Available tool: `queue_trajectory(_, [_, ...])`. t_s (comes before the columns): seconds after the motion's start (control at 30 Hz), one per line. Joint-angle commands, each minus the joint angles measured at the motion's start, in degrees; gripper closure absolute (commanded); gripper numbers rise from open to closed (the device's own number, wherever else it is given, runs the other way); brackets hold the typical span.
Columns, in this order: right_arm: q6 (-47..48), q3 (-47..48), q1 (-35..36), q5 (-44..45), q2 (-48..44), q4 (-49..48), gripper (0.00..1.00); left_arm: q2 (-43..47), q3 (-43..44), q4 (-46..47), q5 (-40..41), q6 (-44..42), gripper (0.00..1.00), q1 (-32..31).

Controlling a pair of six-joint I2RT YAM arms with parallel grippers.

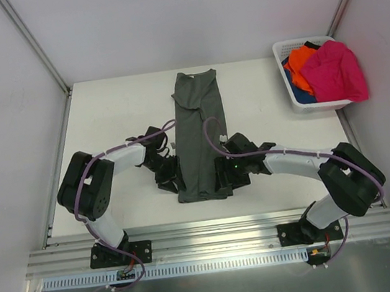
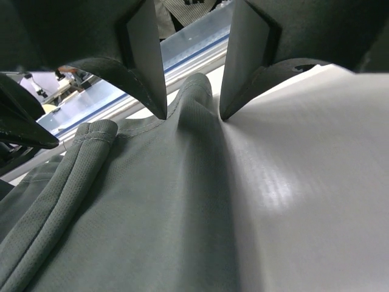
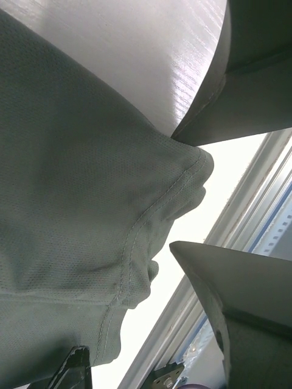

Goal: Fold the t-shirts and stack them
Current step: Fold the tshirt

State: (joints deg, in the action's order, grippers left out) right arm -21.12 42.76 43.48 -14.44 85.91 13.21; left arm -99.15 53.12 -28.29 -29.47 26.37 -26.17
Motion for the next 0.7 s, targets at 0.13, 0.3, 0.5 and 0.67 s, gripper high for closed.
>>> queue_trajectory(0.13, [0.5, -4.5, -0.6, 1.7, -0.5, 3.3, 0.36, 0.0, -2.9, 2.0, 3.7, -0.4, 0.62, -2.7])
queue_trajectory(0.3, [1.0, -6.0, -0.9, 0.8, -1.3, 2.5, 0.41, 0.7, -3.4, 2.1, 3.6, -0.4, 0.64, -2.9])
queue_trajectory(0.5, [1.6, -6.9, -0.9, -0.9, -1.5, 1.5, 0.50, 2.0, -4.5, 2.5, 3.7, -0.2, 0.66, -3.5])
queue_trajectory(0.67, [2.2, -7.7, -0.9, -1.3, -1.1, 0.8, 0.59, 2.6, -5.1, 2.8, 3.6, 0.0, 0.67, -3.8])
